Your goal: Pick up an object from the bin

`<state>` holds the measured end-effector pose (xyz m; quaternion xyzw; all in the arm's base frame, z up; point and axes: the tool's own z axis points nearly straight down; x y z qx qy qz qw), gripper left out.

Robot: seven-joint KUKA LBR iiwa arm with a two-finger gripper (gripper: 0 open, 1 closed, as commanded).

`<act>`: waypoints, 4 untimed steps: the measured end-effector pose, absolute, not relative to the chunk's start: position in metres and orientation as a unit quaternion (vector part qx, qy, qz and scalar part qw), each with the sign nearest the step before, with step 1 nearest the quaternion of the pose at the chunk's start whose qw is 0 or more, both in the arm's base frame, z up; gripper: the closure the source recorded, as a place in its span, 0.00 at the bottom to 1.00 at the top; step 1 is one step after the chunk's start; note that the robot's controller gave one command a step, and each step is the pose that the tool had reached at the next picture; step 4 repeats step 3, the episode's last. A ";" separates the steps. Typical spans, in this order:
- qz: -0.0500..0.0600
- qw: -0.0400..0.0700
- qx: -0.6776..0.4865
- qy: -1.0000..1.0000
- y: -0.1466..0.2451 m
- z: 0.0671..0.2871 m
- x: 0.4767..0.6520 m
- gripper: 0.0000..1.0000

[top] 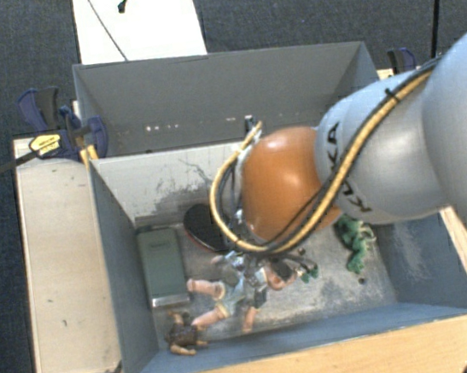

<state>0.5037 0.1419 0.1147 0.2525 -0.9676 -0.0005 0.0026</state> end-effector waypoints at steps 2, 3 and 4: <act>0.000 -0.003 0.252 -0.968 0.142 0.141 0.506 1.00; 0.000 0.000 0.251 -0.968 0.142 0.148 0.505 1.00; 0.000 0.000 0.251 -0.968 0.142 0.148 0.505 1.00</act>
Offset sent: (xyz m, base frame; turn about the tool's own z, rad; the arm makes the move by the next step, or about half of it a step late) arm 0.0001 0.0001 0.0029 0.0000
